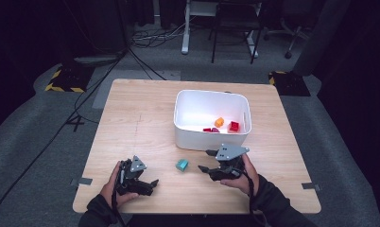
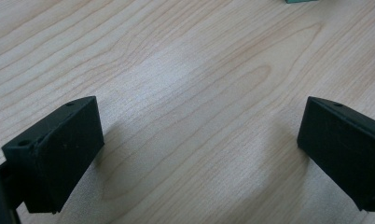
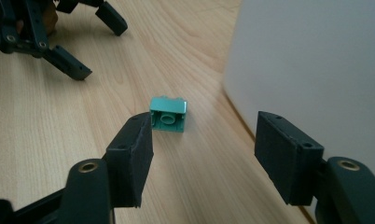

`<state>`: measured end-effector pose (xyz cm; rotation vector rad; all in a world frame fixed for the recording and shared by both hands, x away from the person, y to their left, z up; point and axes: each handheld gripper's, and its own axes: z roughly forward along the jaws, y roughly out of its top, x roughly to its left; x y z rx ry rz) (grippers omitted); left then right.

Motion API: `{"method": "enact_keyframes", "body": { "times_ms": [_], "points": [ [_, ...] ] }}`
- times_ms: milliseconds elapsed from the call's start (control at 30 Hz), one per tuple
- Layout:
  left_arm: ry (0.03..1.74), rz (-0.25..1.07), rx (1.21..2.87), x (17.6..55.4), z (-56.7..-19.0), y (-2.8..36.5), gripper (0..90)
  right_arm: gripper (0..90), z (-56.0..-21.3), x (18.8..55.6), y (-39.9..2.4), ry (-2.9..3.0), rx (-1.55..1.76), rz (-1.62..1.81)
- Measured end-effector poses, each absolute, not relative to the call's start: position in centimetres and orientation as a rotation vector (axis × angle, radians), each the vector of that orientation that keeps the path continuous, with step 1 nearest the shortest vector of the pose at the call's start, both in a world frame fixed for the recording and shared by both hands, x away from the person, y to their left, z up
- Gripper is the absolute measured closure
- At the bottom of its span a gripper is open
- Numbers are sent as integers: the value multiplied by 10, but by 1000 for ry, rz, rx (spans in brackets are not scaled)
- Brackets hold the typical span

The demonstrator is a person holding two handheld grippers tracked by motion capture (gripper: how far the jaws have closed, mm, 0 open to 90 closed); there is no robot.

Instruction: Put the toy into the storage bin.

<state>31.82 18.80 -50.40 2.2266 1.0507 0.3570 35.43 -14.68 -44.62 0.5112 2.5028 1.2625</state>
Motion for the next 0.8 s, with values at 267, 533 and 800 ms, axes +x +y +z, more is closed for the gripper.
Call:
{"method": "enact_keyframes", "body": {
  "times_ms": [267,533,800],
  "points": [
    [1051,357,2227,318,-504,188,5,374,-474,361,-129,2558,534,1291],
    [1050,356,2227,318,-504,188,5,365,-488,362,-110,2609,509,1270],
    [1053,360,2226,318,-504,188,6,347,-495,370,-96,2612,530,1251]
  ]
}}
